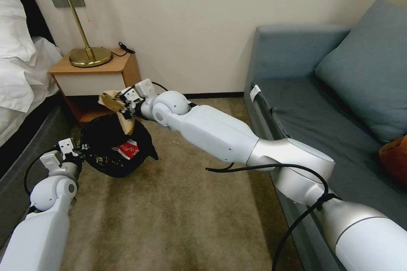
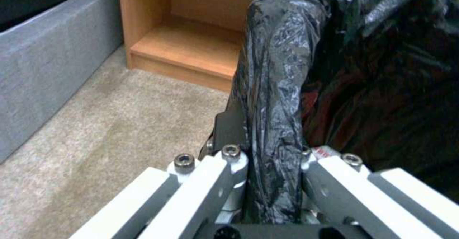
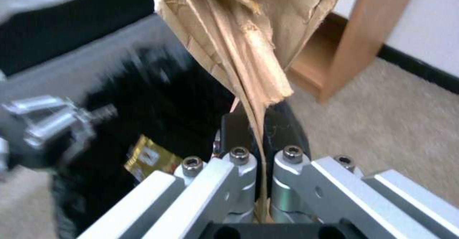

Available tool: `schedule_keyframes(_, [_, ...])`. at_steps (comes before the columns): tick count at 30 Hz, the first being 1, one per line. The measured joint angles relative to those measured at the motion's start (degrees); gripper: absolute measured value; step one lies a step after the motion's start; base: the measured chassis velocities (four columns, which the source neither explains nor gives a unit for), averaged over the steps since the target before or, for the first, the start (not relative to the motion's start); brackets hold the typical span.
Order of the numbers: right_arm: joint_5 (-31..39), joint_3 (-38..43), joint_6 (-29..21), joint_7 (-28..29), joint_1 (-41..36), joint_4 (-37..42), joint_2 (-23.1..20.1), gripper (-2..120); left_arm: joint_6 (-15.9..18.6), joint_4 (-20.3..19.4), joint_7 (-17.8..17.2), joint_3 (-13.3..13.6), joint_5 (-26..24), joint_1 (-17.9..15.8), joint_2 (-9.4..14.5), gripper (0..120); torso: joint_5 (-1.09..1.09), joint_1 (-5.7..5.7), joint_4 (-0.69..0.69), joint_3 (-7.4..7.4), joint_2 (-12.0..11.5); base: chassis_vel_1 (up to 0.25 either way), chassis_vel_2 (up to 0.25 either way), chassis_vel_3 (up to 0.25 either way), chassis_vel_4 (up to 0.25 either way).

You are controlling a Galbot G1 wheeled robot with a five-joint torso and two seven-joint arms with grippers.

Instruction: Pick up the trash bin, then pick up the garbage on the floor and place it into the trash bin.

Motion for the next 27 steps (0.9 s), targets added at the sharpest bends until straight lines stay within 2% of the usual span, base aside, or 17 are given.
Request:
schedule_keyframes(4, [-0.3, -1.3, 0.9, -0.1, -1.0, -1.0, 0.0, 0, 0.0, 0.0, 0.0, -0.1, -0.4, 0.3, 0.2, 3, 0.0, 0.0, 0.03, 0.0, 0.0, 0.0, 0.0, 0.0, 0.0])
schedule_keyframes(5, [-0.6, -2.4, 1.9, -0.1, -1.9, -1.4, -0.1, 0, 0.1, 0.0, -0.1, -0.2, -1.0, 0.6, 0.5, 3, 0.0, 0.0, 0.07, 0.0, 0.0, 0.0, 0.0, 0.0, 0.0])
schedule_keyframes(9, [-1.2, -4.2, 3.2, -0.1, -3.6, -1.4, -0.1, 0, 0.1, -0.1, -0.1, -0.3, -1.5, 0.8, 0.7, 3, 0.0, 0.0, 0.08, 0.0, 0.0, 0.0, 0.0, 0.0, 0.0])
schedule_keyframes(18, [-1.4, -5.4, 3.5, 1.1, -4.6, -0.3, -0.2, 0, 0.5, -0.6, -0.1, 0.6, -0.5, 0.4, -1.0, 3, 0.0, 0.0, 0.06, 0.0, 0.0, 0.0, 0.0, 0.0, 0.0])
schedule_keyframes(20, [-1.5, -5.5, 3.4, 1.3, -4.7, 0.1, -0.2, 4, 0.6, -0.7, -0.1, 0.7, -0.2, 0.4, -1.2, 3, 0.0, 0.0, 0.05, 0.0, 0.0, 0.0, 0.0, 0.0, 0.0])
schedule_keyframes(22, [-1.7, -5.5, 3.0, 1.4, -4.7, 0.4, -0.2, 14, 0.8, -0.8, -0.2, 0.8, 0.1, 0.3, -1.3, 3, 0.0, 0.0, 0.06, 0.0, 0.0, 0.0, 0.0, 0.0, 0.0])
schedule_keyframes(23, [-1.7, -5.5, 3.0, 1.4, -4.7, 0.4, -0.2, 14, 0.8, -0.8, -0.2, 0.8, 0.1, 0.3, -1.3, 3, 0.0, 0.0, 0.06, 0.0, 0.0, 0.0, 0.0, 0.0, 0.0])
schedule_keyframes(25, [-2.2, -5.3, 2.9, 1.4, -4.7, 0.6, -0.2, 27, 0.9, -1.1, -0.3, 0.7, 0.2, 0.3, -1.3, 3, 0.0, 0.0, 0.05, 0.0, 0.0, 0.0, 0.0, 0.0, 0.0])
schedule_keyframes(26, [-2.2, -5.3, 2.9, 1.4, -4.7, 0.6, -0.2, 27, 0.9, -1.1, -0.3, 0.7, 0.2, 0.3, -1.3, 3, 0.0, 0.0, 0.05, 0.0, 0.0, 0.0, 0.0, 0.0, 0.0])
schedule_keyframes(27, [-2.4, -5.3, 2.9, 1.4, -4.7, 0.7, -0.2, 34, 0.9, -1.1, -0.3, 0.7, 0.2, 0.4, -1.3, 3, 0.0, 0.0, 0.05, 0.0, 0.0, 0.0, 0.0, 0.0, 0.0])
